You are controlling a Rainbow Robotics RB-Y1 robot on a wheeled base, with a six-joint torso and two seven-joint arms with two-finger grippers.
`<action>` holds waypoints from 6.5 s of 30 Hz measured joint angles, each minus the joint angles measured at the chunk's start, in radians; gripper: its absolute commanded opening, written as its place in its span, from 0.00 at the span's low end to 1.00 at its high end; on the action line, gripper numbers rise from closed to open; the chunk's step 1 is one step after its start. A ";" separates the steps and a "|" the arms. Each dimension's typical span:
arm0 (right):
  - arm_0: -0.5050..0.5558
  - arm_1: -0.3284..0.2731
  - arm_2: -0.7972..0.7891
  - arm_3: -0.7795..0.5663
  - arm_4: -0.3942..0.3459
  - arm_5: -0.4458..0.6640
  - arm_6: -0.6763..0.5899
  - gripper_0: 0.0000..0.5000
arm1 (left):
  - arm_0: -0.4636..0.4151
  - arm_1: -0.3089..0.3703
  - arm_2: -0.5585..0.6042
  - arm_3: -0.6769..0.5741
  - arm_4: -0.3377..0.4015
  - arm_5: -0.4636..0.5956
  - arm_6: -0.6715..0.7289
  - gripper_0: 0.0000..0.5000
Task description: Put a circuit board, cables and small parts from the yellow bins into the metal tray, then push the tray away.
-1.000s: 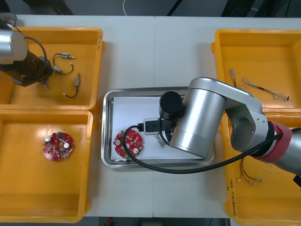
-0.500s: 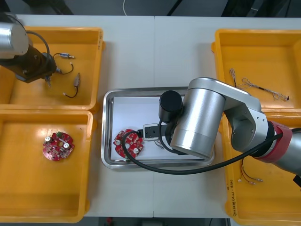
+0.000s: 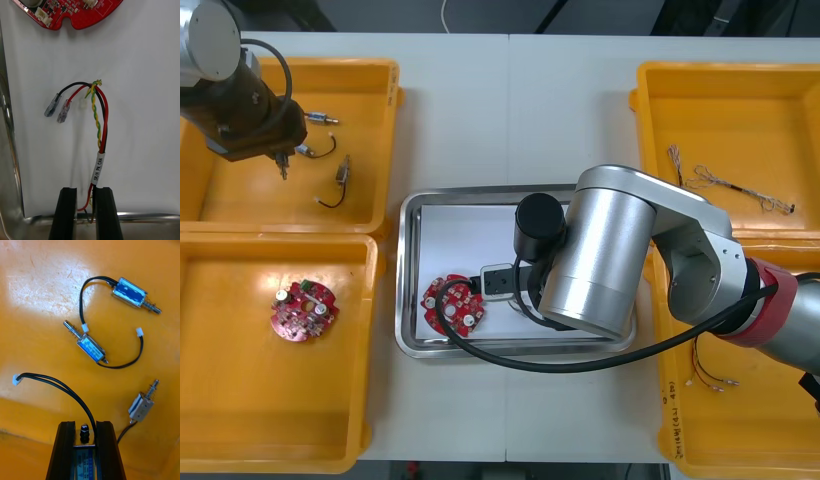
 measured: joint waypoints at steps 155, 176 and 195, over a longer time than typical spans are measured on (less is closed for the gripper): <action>-0.159 -0.097 -1.195 1.027 0.024 -0.140 0.520 1.00 | 0.033 -0.150 -0.589 -0.372 -0.031 -0.065 0.403 1.00; -0.058 -0.074 -1.053 1.027 0.025 -0.320 0.562 1.00 | 0.031 -0.083 -0.187 -0.528 0.039 0.272 0.403 1.00; -0.024 -0.053 -1.053 1.027 0.025 -0.363 0.562 1.00 | -0.090 -0.011 -0.036 -0.059 0.027 0.149 0.403 1.00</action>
